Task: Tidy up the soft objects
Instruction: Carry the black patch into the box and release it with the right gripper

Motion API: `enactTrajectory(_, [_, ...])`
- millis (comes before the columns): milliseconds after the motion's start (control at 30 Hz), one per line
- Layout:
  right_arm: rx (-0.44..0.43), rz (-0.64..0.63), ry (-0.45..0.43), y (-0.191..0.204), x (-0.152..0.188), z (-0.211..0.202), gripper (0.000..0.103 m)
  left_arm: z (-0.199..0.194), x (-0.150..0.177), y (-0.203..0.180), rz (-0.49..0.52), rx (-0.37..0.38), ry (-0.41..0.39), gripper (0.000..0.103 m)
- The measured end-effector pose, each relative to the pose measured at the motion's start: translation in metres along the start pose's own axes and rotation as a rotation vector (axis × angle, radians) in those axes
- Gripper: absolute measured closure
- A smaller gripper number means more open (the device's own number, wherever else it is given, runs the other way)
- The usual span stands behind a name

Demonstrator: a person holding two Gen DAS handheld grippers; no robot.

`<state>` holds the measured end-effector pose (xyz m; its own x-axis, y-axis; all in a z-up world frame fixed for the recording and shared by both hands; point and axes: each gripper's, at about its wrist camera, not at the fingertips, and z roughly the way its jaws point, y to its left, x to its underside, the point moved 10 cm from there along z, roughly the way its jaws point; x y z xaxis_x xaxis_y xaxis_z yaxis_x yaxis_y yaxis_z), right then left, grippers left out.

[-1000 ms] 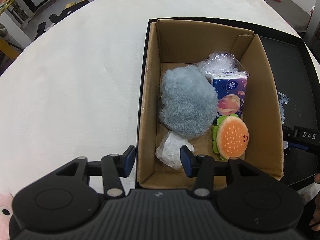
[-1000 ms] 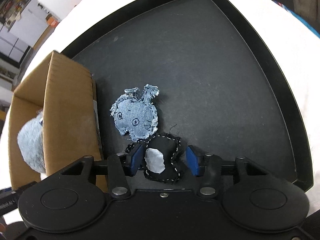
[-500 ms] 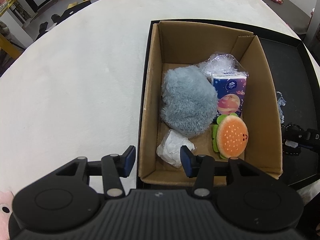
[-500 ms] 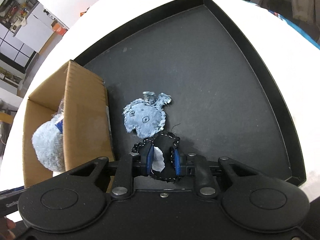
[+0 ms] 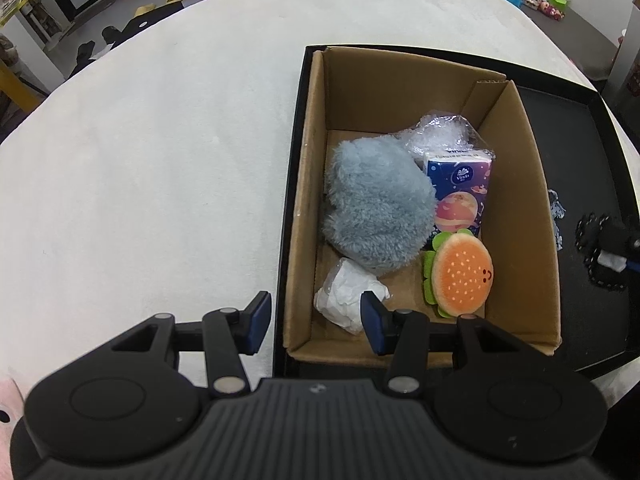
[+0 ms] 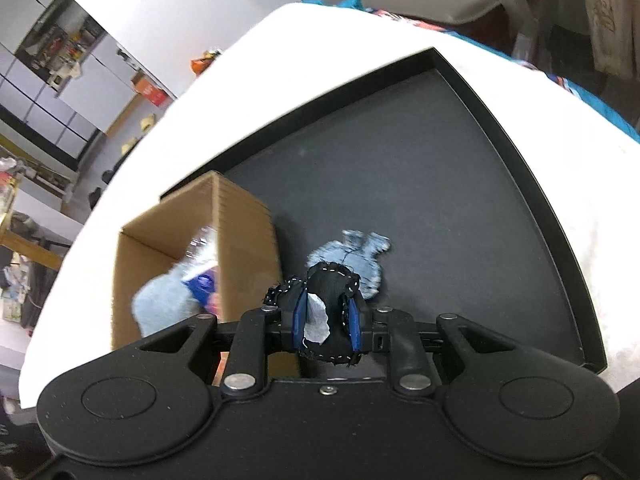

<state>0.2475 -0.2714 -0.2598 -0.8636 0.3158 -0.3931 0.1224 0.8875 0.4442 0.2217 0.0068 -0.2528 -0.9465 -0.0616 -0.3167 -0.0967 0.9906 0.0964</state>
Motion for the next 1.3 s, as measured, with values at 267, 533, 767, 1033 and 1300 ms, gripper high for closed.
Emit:
enactTrajectory(267, [-0.026, -0.02, -0.032, 0.024, -0.006, -0.009, 0.081, -0.001, 0.001, 0.009, -0.027, 0.02, -0.014, 0.056])
enactTrajectory(533, [-0.033, -0.048, -0.041, 0.047, -0.009, -0.011, 0.08, 0.0, -0.001, 0.015, -0.05, 0.041, -0.025, 0.056])
enactTrajectory(767, [-0.046, -0.082, -0.029, 0.068, -0.01, -0.007, 0.08, 0.002, -0.008, 0.016, -0.057, 0.067, -0.032, 0.06])
enactTrajectory(1033, [-0.075, -0.111, 0.018, 0.096, 0.007, 0.002, 0.079, 0.011, -0.006, 0.02, -0.072, 0.09, -0.008, 0.091])
enactTrajectory(1300, [-0.119, -0.136, 0.089, 0.121, 0.03, 0.006, 0.071, 0.016, -0.004, 0.025, -0.083, 0.106, -0.005, 0.093])
